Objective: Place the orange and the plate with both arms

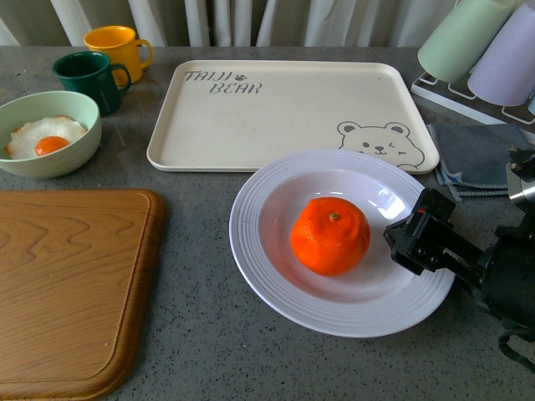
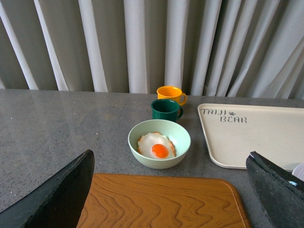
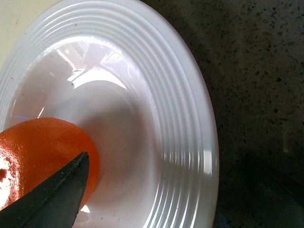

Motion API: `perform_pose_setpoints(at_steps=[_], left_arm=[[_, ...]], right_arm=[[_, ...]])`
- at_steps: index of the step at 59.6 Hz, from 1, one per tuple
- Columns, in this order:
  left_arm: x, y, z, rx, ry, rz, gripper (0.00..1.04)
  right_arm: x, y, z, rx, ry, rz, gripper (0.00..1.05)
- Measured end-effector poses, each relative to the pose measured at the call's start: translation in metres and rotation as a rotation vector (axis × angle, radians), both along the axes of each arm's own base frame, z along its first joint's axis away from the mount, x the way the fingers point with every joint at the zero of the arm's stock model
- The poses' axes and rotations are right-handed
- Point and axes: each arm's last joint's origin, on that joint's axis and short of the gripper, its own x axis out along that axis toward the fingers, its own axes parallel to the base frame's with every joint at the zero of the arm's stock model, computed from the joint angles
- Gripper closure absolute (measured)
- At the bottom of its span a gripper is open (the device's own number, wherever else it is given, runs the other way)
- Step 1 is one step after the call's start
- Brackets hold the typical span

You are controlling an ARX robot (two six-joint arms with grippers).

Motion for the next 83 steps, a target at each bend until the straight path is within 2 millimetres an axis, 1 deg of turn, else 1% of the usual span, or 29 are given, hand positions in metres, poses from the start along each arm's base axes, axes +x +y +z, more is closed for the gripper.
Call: perform_pose_setpoints(at_steps=[3, 8, 23, 24, 26, 32, 36, 46, 63, 72, 83], left_arm=[[0.000, 0.000, 0.000, 0.000, 0.000, 0.000, 0.09], [0.000, 0.000, 0.000, 0.000, 0.000, 0.000, 0.09], [0.000, 0.000, 0.000, 0.000, 0.000, 0.000, 0.09], [0.000, 0.000, 0.000, 0.000, 0.000, 0.000, 0.09], [0.000, 0.000, 0.000, 0.000, 0.000, 0.000, 0.09], [0.000, 0.000, 0.000, 0.000, 0.000, 0.000, 0.09], [0.000, 0.000, 0.000, 0.000, 0.000, 0.000, 0.09], [0.000, 0.000, 0.000, 0.000, 0.000, 0.000, 0.09], [0.000, 0.000, 0.000, 0.000, 0.000, 0.000, 0.09], [0.000, 0.000, 0.000, 0.000, 0.000, 0.000, 0.09], [0.000, 0.000, 0.000, 0.000, 0.000, 0.000, 0.09]], right_arm=[[0.000, 0.000, -0.001, -0.002, 0.003, -0.002, 0.09], [0.000, -0.001, -0.003, -0.007, 0.011, -0.016, 0.26], [-0.001, -0.004, -0.009, -0.005, 0.037, -0.053, 0.63], [-0.002, -0.004, -0.009, 0.000, 0.040, -0.056, 0.68], [-0.002, -0.004, -0.009, 0.013, 0.043, -0.060, 0.75], [-0.002, -0.005, -0.009, 0.056, 0.051, -0.083, 0.84], [-0.003, -0.006, -0.009, 0.085, 0.059, -0.100, 0.88], [-0.007, -0.007, -0.005, 0.127, 0.063, -0.122, 0.89], [-0.026, -0.014, 0.004, 0.215, 0.056, -0.115, 0.93], [-0.031, -0.016, 0.018, 0.304, 0.007, -0.099, 1.02], [-0.034, -0.020, 0.023, 0.338, -0.020, -0.100, 1.02]])
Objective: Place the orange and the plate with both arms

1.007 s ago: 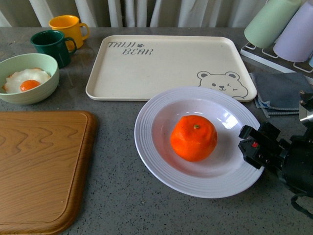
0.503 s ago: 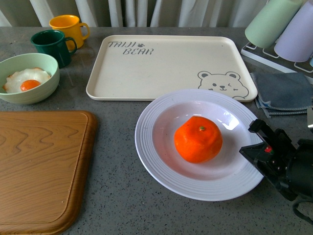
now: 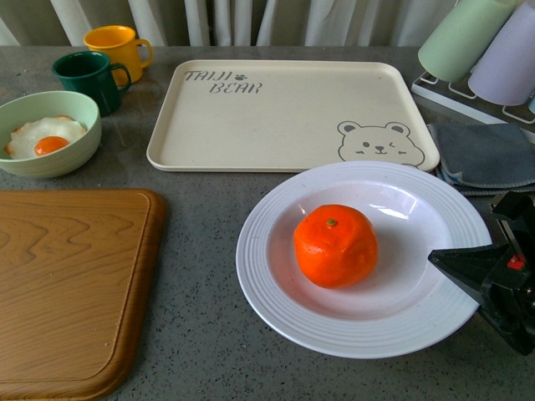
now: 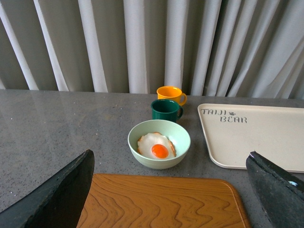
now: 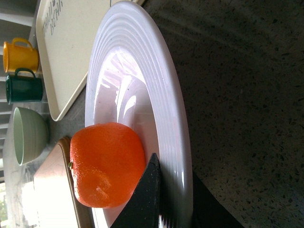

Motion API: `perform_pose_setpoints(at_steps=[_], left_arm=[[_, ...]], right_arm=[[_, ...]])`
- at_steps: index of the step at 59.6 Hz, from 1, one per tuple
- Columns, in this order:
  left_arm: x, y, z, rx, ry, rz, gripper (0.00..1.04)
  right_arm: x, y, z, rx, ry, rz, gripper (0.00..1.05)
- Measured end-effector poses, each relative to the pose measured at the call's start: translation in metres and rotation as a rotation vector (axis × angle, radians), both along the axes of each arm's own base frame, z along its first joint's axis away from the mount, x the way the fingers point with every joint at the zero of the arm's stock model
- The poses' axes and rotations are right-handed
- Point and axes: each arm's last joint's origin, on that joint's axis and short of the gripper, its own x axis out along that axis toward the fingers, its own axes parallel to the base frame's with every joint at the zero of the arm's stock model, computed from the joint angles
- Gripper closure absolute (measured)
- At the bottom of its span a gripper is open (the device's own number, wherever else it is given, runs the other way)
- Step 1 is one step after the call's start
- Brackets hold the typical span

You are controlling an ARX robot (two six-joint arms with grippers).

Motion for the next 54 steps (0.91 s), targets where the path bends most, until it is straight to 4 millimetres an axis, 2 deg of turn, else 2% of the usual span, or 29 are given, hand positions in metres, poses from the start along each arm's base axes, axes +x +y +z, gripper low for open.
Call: perform_pose_setpoints(at_steps=[11, 29, 41, 54], left_arm=[[0.000, 0.000, 0.000, 0.000, 0.000, 0.000, 0.09], [0.000, 0.000, 0.000, 0.000, 0.000, 0.000, 0.09], [0.000, 0.000, 0.000, 0.000, 0.000, 0.000, 0.09], [0.000, 0.000, 0.000, 0.000, 0.000, 0.000, 0.09]], right_arm=[[0.005, 0.000, 0.007, 0.020, -0.027, -0.002, 1.02], [0.022, 0.009, 0.038, 0.068, -0.143, 0.045, 1.02], [0.058, 0.028, 0.045, 0.088, -0.204, 0.073, 1.02], [0.108, 0.051, 0.036, 0.141, -0.215, 0.101, 1.02]])
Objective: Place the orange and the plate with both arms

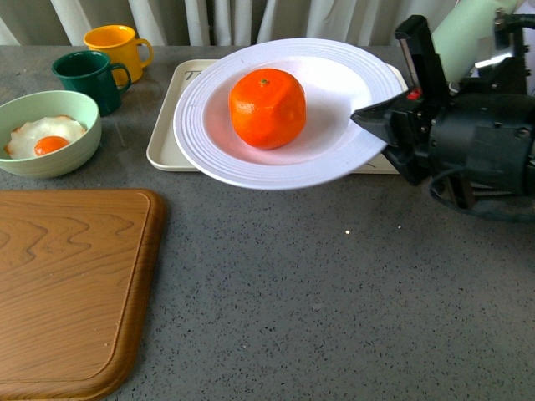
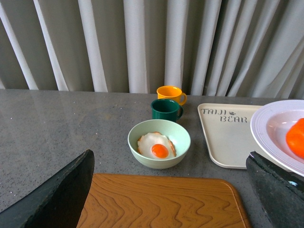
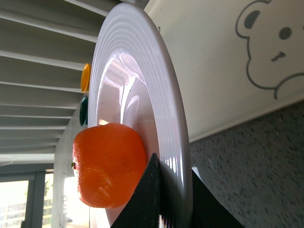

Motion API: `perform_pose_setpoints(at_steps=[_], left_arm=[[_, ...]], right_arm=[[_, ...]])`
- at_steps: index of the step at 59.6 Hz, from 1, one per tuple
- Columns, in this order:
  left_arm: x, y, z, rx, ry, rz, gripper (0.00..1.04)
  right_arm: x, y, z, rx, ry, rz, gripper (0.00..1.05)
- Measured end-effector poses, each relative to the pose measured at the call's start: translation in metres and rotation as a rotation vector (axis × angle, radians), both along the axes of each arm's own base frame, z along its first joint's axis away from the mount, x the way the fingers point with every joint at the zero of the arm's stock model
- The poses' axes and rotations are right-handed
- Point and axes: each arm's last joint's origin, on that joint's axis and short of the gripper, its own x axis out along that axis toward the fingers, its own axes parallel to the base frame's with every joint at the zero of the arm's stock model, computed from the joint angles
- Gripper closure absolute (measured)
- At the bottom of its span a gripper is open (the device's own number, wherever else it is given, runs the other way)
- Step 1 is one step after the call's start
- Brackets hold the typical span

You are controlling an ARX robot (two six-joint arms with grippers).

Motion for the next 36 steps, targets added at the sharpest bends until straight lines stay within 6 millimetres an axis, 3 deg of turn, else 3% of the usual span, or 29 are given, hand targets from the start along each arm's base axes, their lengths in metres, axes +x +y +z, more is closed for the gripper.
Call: perform_pose_setpoints(at_steps=[21, 36], left_arm=[[0.000, 0.000, 0.000, 0.000, 0.000, 0.000, 0.09], [0.000, 0.000, 0.000, 0.000, 0.000, 0.000, 0.09]], right_arm=[[0.074, 0.025, -0.022, 0.037, 0.014, 0.009, 1.02], [0.106, 0.033, -0.042, 0.053, 0.041, 0.008, 1.02]])
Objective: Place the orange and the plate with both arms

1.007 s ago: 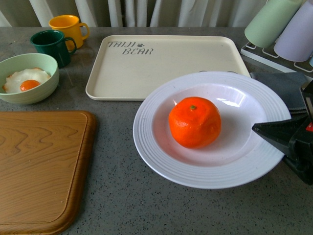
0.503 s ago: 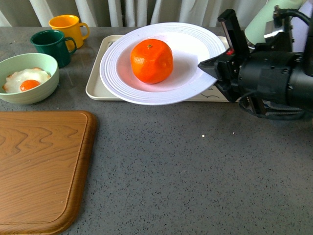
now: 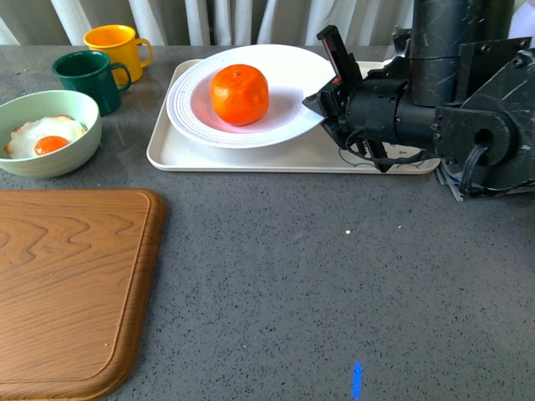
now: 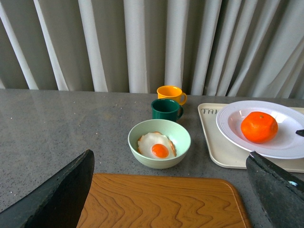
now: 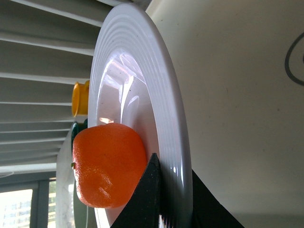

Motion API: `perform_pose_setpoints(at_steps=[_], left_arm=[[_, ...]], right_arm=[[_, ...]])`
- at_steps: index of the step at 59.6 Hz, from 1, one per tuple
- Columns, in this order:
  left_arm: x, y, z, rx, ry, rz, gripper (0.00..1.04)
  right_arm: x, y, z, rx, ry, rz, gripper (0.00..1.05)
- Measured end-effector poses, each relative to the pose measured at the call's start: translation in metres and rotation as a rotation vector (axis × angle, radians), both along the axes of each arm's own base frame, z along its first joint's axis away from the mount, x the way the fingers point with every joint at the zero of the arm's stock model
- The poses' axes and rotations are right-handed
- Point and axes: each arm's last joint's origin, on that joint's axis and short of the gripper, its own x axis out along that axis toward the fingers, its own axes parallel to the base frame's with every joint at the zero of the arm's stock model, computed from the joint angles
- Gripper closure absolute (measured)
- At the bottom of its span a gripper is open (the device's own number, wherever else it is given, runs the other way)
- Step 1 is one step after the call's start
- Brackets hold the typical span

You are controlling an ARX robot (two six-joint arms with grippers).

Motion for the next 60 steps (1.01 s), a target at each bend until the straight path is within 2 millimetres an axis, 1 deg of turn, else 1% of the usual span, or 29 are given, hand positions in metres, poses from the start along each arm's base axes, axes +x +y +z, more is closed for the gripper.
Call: perform_pose_setpoints(at_steps=[6, 11, 15, 22, 25, 32, 37, 39, 45, 51, 53, 58, 60], left_arm=[[0.000, 0.000, 0.000, 0.000, 0.000, 0.000, 0.09], [0.000, 0.000, 0.000, 0.000, 0.000, 0.000, 0.09], [0.000, 0.000, 0.000, 0.000, 0.000, 0.000, 0.09], [0.000, 0.000, 0.000, 0.000, 0.000, 0.000, 0.09], [0.000, 0.000, 0.000, 0.000, 0.000, 0.000, 0.09], [0.000, 0.000, 0.000, 0.000, 0.000, 0.000, 0.09], [0.000, 0.000, 0.000, 0.000, 0.000, 0.000, 0.09], [0.000, 0.000, 0.000, 0.000, 0.000, 0.000, 0.09], [0.000, 0.000, 0.000, 0.000, 0.000, 0.000, 0.09], [0.000, 0.000, 0.000, 0.000, 0.000, 0.000, 0.09], [0.000, 0.000, 0.000, 0.000, 0.000, 0.000, 0.09], [0.000, 0.000, 0.000, 0.000, 0.000, 0.000, 0.09], [0.000, 0.000, 0.000, 0.000, 0.000, 0.000, 0.09]], right_arm=[[0.011, 0.001, 0.000, 0.008, -0.003, 0.004, 1.02], [0.018, -0.001, -0.005, 0.003, 0.008, -0.002, 1.02], [0.022, -0.003, -0.009, 0.002, 0.019, -0.005, 1.02], [0.024, -0.005, -0.009, -0.001, 0.023, -0.004, 1.01], [0.024, -0.005, -0.009, -0.003, 0.023, -0.003, 0.92], [0.024, -0.006, -0.009, -0.003, 0.024, -0.004, 0.76], [0.023, -0.007, -0.010, -0.013, 0.023, -0.001, 0.62], [0.023, -0.007, -0.011, -0.017, 0.022, 0.000, 0.59], [0.021, -0.008, -0.010, -0.030, 0.019, 0.005, 0.43], [0.014, -0.011, -0.007, -0.051, 0.019, 0.012, 0.22], [0.012, -0.011, -0.006, -0.058, 0.017, 0.014, 0.17], [0.005, -0.014, 0.002, -0.073, 0.009, 0.021, 0.08], [0.002, -0.014, 0.007, -0.079, 0.001, 0.028, 0.08]])
